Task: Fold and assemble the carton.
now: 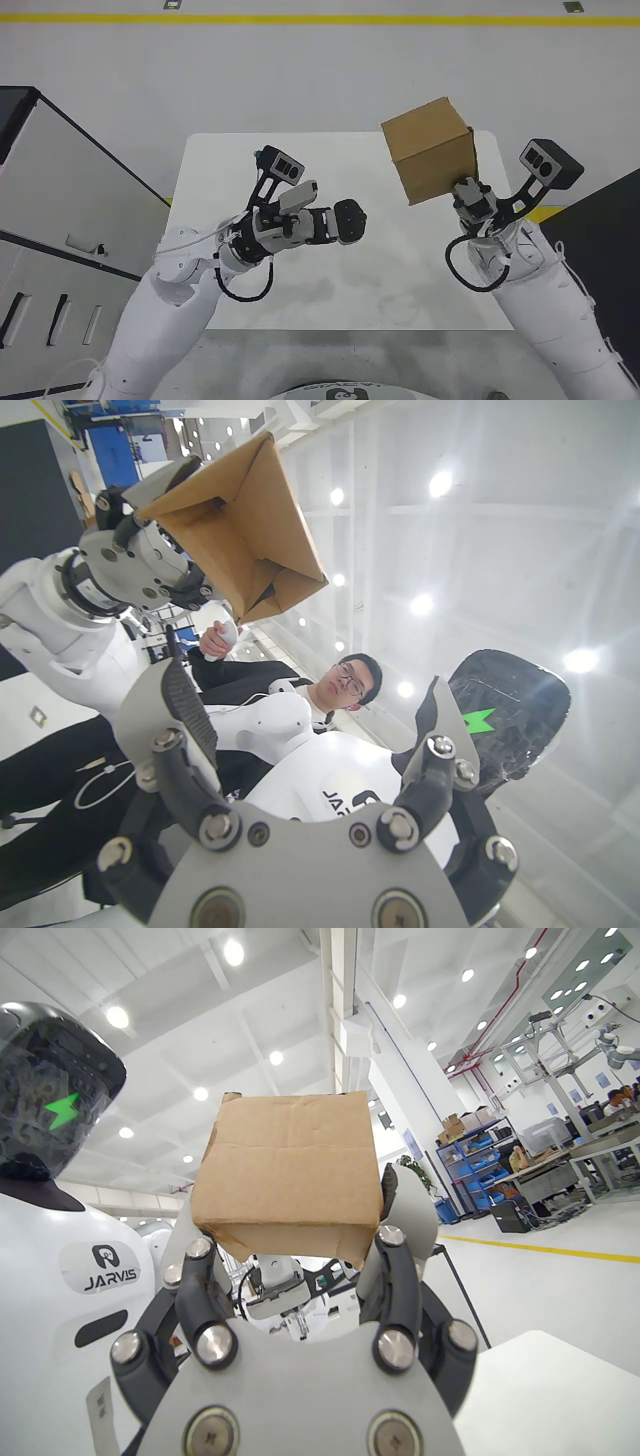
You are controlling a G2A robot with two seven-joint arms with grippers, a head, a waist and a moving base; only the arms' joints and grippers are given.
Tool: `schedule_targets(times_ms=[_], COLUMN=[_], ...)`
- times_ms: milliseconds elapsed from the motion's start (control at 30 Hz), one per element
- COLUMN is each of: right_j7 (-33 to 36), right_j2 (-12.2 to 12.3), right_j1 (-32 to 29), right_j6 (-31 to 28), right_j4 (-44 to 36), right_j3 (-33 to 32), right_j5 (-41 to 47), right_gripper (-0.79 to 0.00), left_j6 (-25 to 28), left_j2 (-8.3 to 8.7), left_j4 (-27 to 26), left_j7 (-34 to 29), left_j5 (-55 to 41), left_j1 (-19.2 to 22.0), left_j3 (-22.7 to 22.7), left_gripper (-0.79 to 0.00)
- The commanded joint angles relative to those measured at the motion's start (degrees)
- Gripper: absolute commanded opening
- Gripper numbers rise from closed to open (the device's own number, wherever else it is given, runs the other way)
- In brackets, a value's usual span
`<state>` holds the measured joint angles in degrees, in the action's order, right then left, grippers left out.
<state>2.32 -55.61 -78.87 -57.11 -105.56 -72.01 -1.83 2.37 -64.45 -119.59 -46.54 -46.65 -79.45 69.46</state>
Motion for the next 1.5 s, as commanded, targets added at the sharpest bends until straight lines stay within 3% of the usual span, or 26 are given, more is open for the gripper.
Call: schedule_targets(times_ms=[0, 233, 567, 833, 1033, 1267, 1367, 1467], right_j7=[0.93, 4.5, 5.07, 6.87, 7.81, 7.81, 10.8, 6.52], right_j2=[0.03, 0.34, 0.41, 0.49, 0.59, 0.59, 0.71, 0.31], right_j1=[-0.24, -1.57, -1.58, -2.8, -3.88, -3.88, -2.26, -1.92], right_j6=[-0.24, -0.89, -0.89, 0.24, -0.52, -0.52, -0.89, 0.25], right_j4=[-0.38, -3.13, -3.43, -7.29, -11.24, -11.24, -15.72, -19.06], right_j3=[-1.49, -6.2, -6.68, -11.74, -15.83, -15.83, -17.71, -19.76], right_j5=[-2.64, -9.56, -10.29, -20.62, -28.91, -28.91, -38.26, -45.58], right_gripper=[-0.785, -0.785, -0.785, -0.785, -0.785, -0.785, -0.785, -0.785], left_j6=[-1.44, -7.43, -7.39, -10.46, -12.7, -12.71, -12.71, -12.71], left_j2=[0.41, 2.11, 2.07, 3.52, 4.64, 4.71, 4.71, 4.71], left_j4=[-0.66, -4.02, -3.7, -2.34, -2.65, -2.64, -2.64, -2.64], left_j7=[-0.65, -6.9, -5.53, -6.28, -11.71, -11.89, -11.89, -11.89], left_j5=[2.17, 7.45, 6.37, 8.72, 13.45, 14.03, 14.03, 14.03], left_j1=[-0.61, -4.22, -4.28, -6.62, -9.6, -9.72, -9.72, -9.72], left_j3=[2.38, 12.09, 12.64, 29.37, 38.98, 39.37, 39.37, 39.37], left_gripper=[0.0, 0.0, 0.0, 0.0, 0.0, 0.0, 0.0, 0.0])
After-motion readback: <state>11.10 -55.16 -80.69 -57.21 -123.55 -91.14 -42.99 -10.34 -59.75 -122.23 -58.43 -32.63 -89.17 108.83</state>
